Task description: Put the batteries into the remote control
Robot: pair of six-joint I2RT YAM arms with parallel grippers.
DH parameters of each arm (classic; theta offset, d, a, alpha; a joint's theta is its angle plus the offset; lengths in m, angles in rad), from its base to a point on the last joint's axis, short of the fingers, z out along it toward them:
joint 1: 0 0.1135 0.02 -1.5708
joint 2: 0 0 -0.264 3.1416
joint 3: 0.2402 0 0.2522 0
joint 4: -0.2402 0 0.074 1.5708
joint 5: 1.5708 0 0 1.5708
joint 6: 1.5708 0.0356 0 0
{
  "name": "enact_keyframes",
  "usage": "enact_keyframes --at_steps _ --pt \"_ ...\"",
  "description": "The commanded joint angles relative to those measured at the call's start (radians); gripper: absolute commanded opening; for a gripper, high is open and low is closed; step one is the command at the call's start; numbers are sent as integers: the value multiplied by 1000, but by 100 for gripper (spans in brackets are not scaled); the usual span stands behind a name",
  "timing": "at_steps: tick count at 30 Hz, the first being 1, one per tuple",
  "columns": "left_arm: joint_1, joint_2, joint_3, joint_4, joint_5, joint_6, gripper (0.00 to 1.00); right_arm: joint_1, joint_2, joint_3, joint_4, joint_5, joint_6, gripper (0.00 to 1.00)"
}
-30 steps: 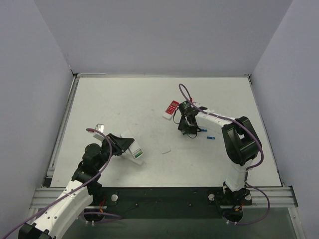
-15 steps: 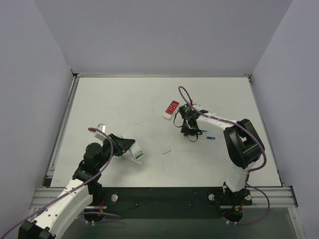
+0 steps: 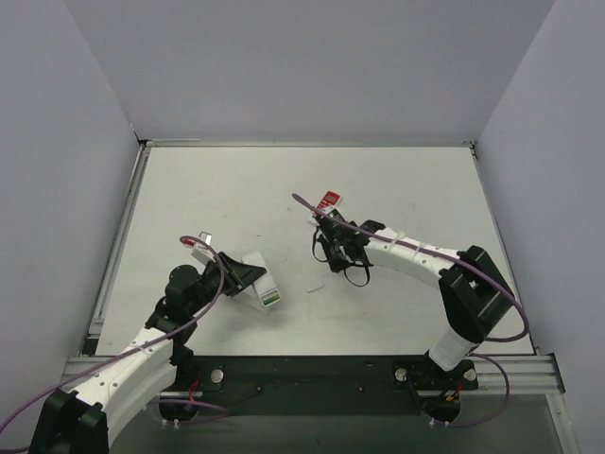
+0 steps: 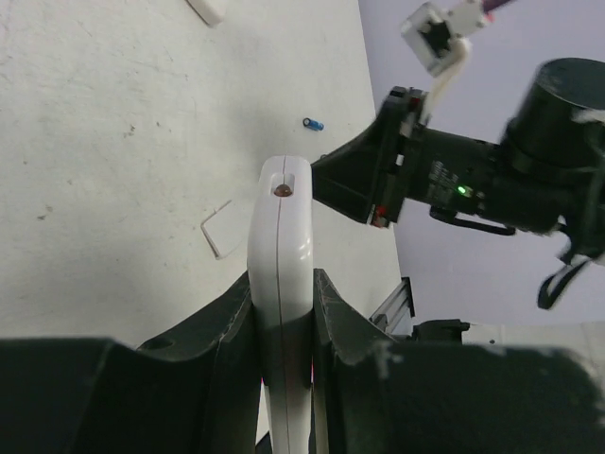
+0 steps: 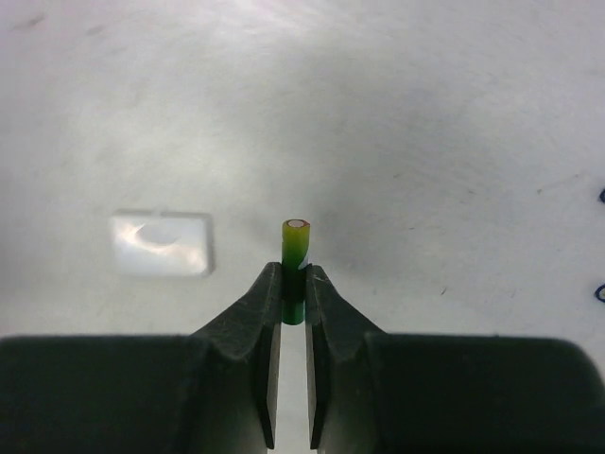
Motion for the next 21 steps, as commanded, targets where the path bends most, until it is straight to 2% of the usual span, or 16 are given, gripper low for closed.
enact_keyframes --at_steps 1,2,5,12,16,21 --pt "0 91 23 214 118 -58 0 150 -158 108 -144 -34 -355 0" --pt "0 103 24 257 135 -66 0 175 -188 123 -164 -32 -445 0" --pt "-1 143 21 338 164 -97 0 272 -234 187 -222 -40 -553 0" --pt "-7 194 9 490 198 -187 0 485 -227 378 -426 31 -831 0" --pt "-20 212 4 542 193 -218 0 565 -199 441 -489 71 -915 0" --pt "-50 215 1 565 162 -238 0 619 -124 524 -569 88 -939 0"
